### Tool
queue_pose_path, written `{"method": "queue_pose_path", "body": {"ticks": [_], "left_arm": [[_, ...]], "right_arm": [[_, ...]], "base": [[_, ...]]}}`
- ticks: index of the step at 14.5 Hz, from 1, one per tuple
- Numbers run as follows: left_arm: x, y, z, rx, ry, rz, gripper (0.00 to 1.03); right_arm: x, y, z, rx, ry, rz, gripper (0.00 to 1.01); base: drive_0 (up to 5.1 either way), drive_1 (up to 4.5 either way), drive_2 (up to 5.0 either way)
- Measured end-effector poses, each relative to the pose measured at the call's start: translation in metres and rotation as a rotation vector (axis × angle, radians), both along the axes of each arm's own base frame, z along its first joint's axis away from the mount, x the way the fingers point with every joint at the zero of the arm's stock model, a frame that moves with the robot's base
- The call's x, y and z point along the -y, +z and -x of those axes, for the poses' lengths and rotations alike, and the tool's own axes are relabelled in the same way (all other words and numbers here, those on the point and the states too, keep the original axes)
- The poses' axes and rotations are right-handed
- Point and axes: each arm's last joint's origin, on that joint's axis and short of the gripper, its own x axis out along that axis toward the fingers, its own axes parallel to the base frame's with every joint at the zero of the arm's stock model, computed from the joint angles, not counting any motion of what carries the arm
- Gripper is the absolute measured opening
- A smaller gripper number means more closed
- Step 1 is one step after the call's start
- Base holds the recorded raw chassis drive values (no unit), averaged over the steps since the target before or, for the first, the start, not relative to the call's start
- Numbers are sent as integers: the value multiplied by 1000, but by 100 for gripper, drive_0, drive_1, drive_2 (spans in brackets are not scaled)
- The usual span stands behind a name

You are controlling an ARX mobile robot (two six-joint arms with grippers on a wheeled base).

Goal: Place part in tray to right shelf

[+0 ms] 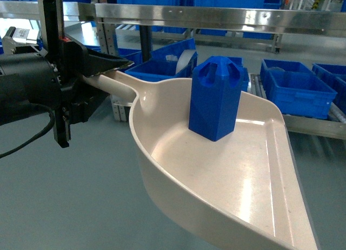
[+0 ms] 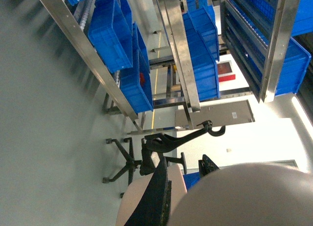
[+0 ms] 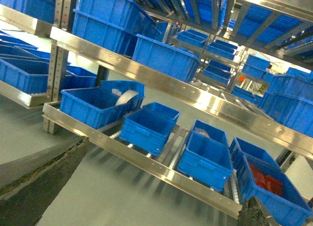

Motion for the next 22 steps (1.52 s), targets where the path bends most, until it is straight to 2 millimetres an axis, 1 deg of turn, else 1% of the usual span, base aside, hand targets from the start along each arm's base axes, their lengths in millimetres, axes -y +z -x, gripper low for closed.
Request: {"method": "queue_pose_path", "body": {"ticks": [16,20,22], "left_arm": [[-1,0,0,0,3,0,13],[2,0,1,0,-12,1,13],[-1,0,0,0,6,0,13]], "right_arm": [[0,0,0,0,0,0,98],[0,0,0,1,-1,0,98],[0,0,0,1,-1,0,98]], "base": [[-152,-152,-152],[-19,-19,-19],[0,0,0]]}}
